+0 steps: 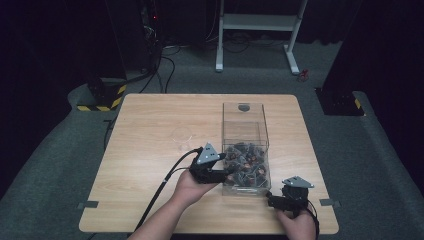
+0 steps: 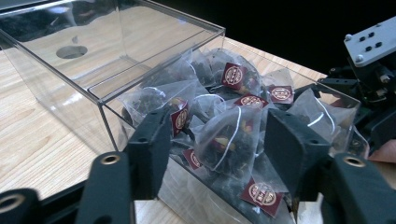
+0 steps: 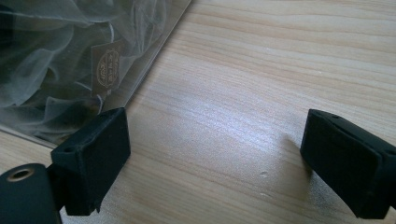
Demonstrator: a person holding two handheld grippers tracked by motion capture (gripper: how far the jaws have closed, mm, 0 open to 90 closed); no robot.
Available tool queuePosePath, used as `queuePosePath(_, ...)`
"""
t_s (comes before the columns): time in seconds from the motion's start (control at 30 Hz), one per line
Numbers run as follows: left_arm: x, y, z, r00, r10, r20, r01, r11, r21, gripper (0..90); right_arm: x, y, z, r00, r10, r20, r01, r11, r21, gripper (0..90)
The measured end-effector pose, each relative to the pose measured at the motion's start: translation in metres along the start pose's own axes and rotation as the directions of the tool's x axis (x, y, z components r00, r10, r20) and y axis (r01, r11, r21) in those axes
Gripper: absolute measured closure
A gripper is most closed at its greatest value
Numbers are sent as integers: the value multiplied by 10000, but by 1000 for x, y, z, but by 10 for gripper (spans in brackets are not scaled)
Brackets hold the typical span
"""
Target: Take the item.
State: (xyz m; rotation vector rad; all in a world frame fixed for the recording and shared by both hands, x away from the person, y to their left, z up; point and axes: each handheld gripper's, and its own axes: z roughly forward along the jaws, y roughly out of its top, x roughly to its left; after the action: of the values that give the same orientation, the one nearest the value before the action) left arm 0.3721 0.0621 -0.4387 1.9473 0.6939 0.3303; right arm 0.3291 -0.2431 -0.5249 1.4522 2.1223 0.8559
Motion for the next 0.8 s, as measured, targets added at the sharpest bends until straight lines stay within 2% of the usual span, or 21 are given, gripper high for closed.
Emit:
queuePosePath(0.23,3,0,4,9999,-132,1,132,9999,64,562,0,0,0,10000,-6,-2,6,10000,1,81)
queuePosePath(0.43,3,-3,9,10000,-22,63,20,9996,277,654,0,0,0,10000,10,-1,-10,10000,4,81)
queuePosePath(0.63,1,-5,8,9998,-47,200,42,9997,261,770,0,0,0,10000,10,-5,-10,10000,4,81)
queuePosePath(0.73,0,-6,8,9998,74,209,-81,9994,330,810,0,0,0,10000,-2,-7,2,10000,-1,81)
queuePosePath(0.8,0,-7,8,9998,-24,211,17,9995,318,834,0,0,0,10000,-2,-7,2,10000,-2,81)
